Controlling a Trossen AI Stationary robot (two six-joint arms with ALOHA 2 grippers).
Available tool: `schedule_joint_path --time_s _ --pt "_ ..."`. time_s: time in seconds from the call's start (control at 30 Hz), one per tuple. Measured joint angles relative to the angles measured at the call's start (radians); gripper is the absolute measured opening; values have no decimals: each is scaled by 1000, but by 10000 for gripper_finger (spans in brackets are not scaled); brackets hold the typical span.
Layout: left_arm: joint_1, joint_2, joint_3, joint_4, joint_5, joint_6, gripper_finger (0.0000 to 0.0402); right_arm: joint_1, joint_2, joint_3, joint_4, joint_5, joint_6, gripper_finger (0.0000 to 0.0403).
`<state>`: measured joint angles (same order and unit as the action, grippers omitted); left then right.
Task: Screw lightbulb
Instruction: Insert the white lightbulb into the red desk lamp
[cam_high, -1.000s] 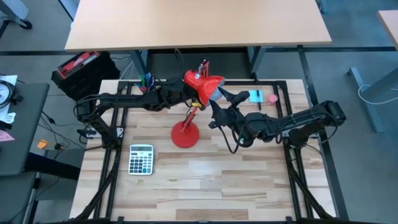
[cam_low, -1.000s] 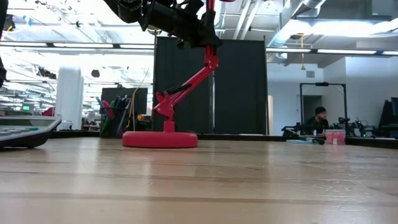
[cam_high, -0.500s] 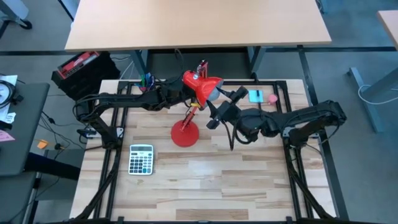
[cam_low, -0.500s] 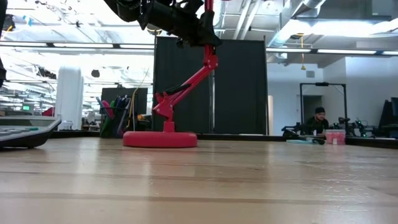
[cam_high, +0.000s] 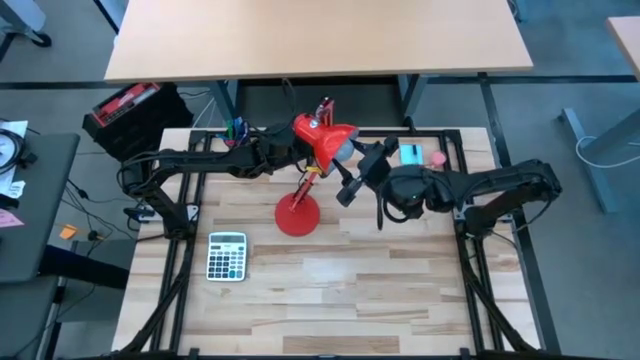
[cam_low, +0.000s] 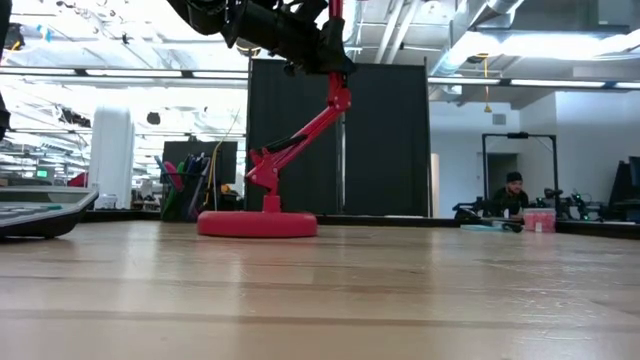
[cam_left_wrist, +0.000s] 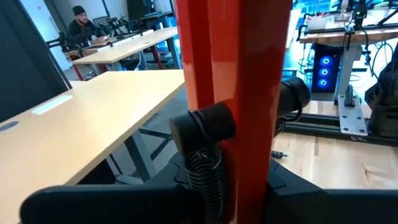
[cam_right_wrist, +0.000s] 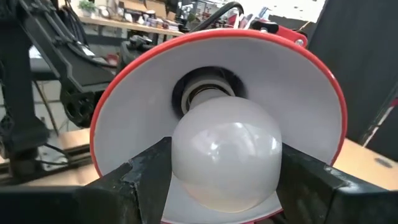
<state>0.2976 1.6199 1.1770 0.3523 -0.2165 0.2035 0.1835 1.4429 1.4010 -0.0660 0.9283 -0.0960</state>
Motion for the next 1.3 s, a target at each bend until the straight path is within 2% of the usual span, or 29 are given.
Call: schedule_joint_path --time_s 0.3,0.63,0.83,1.0,1.3 --pt "-5 0 0 -5 -6 2 57 -44 -16 0 -51 -110 209 254" --pt "-7 1 0 -23 -4 18 57 -52 -49 -2 -73 -171 395 254" --pt "-8 1 0 -23 6 31 57 -73 -82 -3 -91 -282 606 254" --pt "-10 2 0 -24 5 31 57 -98 -83 -2 -117 -334 767 254" --pt "-13 2 0 -26 1 31 57 -134 -62 0 -140 -431 911 254"
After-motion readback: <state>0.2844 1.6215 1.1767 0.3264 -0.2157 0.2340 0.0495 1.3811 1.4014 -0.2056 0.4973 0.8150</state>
